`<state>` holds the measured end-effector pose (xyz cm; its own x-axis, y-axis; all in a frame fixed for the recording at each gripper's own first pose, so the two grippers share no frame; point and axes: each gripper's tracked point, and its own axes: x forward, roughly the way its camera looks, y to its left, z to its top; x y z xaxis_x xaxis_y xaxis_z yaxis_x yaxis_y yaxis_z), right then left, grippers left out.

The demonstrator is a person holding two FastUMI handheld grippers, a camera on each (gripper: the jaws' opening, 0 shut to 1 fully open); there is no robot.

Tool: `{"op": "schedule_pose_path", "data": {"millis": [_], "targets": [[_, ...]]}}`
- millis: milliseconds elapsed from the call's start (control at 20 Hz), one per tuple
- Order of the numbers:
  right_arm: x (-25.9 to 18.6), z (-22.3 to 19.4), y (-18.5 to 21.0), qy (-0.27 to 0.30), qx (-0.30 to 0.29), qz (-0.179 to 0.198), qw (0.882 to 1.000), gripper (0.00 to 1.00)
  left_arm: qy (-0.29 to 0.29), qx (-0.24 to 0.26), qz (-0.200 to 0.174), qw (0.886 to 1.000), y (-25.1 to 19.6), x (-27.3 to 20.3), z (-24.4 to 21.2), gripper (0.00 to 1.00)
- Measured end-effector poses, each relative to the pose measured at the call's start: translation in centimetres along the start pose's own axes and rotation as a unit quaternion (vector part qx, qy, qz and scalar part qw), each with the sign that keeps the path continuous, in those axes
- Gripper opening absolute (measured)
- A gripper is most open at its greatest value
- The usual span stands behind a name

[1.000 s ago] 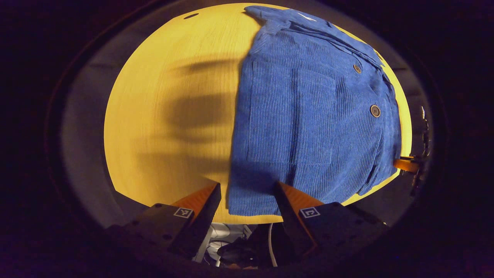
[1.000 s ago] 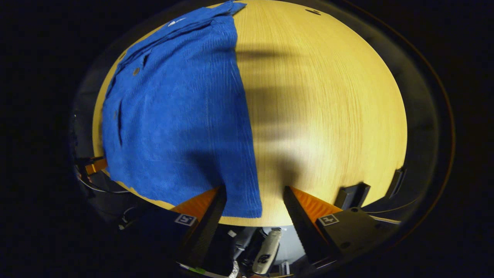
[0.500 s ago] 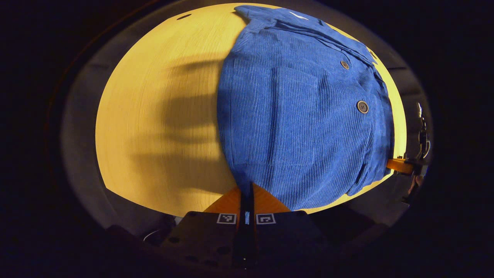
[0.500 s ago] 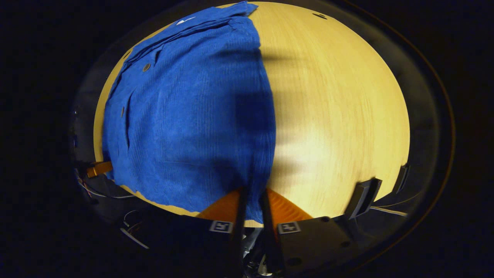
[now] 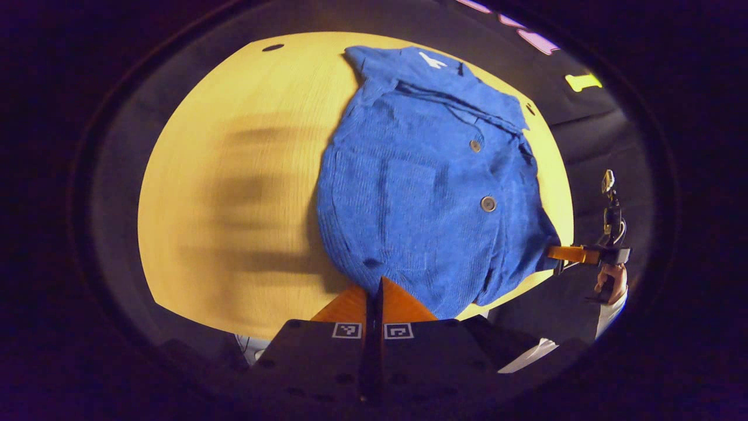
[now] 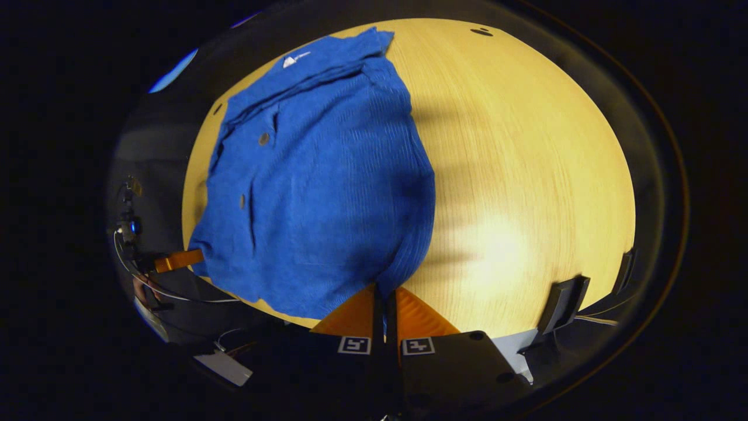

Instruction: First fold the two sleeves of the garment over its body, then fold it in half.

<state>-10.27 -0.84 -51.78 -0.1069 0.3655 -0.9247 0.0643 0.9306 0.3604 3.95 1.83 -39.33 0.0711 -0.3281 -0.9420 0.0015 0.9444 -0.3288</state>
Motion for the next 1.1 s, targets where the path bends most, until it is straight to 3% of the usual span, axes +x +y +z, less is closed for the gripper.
{"op": "schedule_pose_path", "data": {"millis": [250,450,600,800,950,1100], "targets": [[-7.0,8.5,2.2,-0.093,0.022,0.046,0.994,0.05,-0.108,0.023,-0.016,0.994,-1.8,-6.6,8.0,0.00],[-12.4,18.2,4.4,-0.195,0.018,0.066,0.979,0.05,-0.184,0.002,-0.019,0.983,-1.2,-11.1,15.4,0.00],[-14.8,26.8,5.9,-0.250,0.001,0.060,0.966,0.05,-0.230,-0.010,-0.007,0.973,-0.2,-13.1,19.5,0.00],[-11.9,38.5,5.8,-0.305,-0.032,0.018,0.952,0.04,-0.260,-0.038,0.037,0.964,1.1,-11.8,27.0,0.00],[-4.5,43.0,5.6,-0.279,-0.035,0.002,0.960,0.04,-0.194,-0.045,0.093,0.975,2.8,-6.1,28.0,0.00],[1.6,45.0,4.9,-0.247,-0.023,-0.009,0.969,0.04,-0.143,-0.107,0.079,0.981,2.4,-3.1,27.2,0.00]]}}
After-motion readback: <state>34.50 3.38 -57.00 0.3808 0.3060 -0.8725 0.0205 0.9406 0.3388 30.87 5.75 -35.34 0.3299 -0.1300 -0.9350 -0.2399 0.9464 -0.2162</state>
